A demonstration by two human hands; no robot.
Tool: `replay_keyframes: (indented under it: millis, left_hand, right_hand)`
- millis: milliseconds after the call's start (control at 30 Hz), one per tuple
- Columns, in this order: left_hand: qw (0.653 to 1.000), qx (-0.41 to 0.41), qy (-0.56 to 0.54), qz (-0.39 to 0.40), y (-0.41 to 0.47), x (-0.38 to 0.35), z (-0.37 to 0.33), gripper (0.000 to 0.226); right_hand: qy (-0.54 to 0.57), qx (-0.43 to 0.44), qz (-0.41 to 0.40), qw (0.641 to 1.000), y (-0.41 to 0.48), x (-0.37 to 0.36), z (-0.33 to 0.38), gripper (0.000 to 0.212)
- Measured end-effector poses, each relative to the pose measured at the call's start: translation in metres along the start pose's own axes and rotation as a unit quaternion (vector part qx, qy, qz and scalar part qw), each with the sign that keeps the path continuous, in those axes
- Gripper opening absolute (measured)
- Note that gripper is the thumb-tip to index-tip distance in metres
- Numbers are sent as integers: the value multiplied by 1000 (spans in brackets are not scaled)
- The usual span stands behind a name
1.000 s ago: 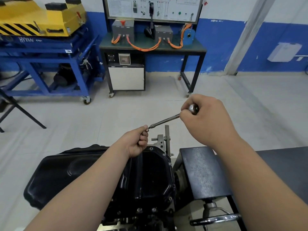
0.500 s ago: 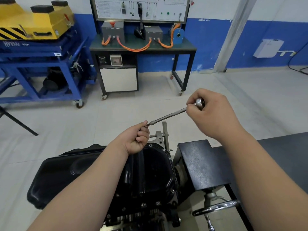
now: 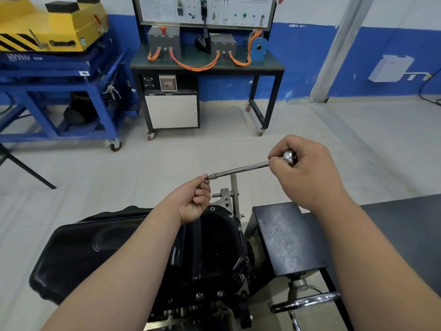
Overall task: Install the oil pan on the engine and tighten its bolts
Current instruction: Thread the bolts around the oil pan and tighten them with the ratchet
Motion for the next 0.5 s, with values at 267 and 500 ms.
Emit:
replay_keyframes:
  millis: [267, 500]
  left_hand:
    - [998, 7, -39, 51, -11, -10, -1, 18]
    - [996, -6, -50, 71, -15, -11, -4, 17]
  right_hand:
    - [22, 1, 11, 1000, 9, -8, -8, 12]
    - [29, 13, 21, 999, 13, -12, -7, 17]
Point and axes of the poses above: each hand's wrist, its own y-axis towards the middle knuckle, its own x-axis out of the back of the hand, z = x × y, the point moved 9 cm from there along y, towards the middle knuckle, and after that the axes turned 8 degrees about x, right-handed, at the moved point
